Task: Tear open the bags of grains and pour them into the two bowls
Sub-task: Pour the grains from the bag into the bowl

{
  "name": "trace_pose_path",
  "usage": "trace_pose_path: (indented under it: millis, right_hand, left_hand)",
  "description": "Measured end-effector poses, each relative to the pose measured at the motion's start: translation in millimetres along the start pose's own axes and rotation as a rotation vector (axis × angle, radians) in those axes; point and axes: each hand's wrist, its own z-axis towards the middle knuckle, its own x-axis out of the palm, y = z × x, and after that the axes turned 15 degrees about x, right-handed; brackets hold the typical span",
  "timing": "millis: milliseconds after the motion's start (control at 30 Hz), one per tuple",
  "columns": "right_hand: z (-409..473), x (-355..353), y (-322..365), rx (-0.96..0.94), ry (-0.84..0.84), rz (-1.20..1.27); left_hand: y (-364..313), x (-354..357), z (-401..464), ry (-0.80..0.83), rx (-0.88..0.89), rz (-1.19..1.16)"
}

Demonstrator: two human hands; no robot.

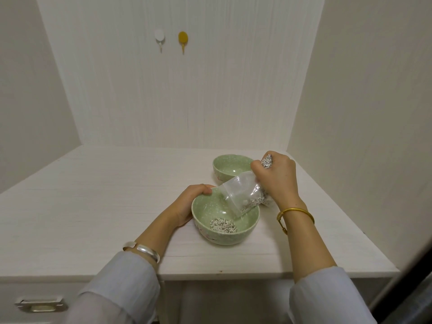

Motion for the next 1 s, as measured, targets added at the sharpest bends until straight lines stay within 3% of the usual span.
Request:
trace_pose_path:
  millis: [500, 1000]
  right_hand:
    - [2.3, -2.1, 4.6, -0.086, -0.027, -0.102]
    - [0.5, -3.2, 4.5, -0.019, 0.001, -0.048]
  left_hand:
    - [1.5, -1.2, 0.1, -0.003, 0.007, 0.014]
    - [2.1, -1.9, 0.7, -0.013, 0.004, -0.001]
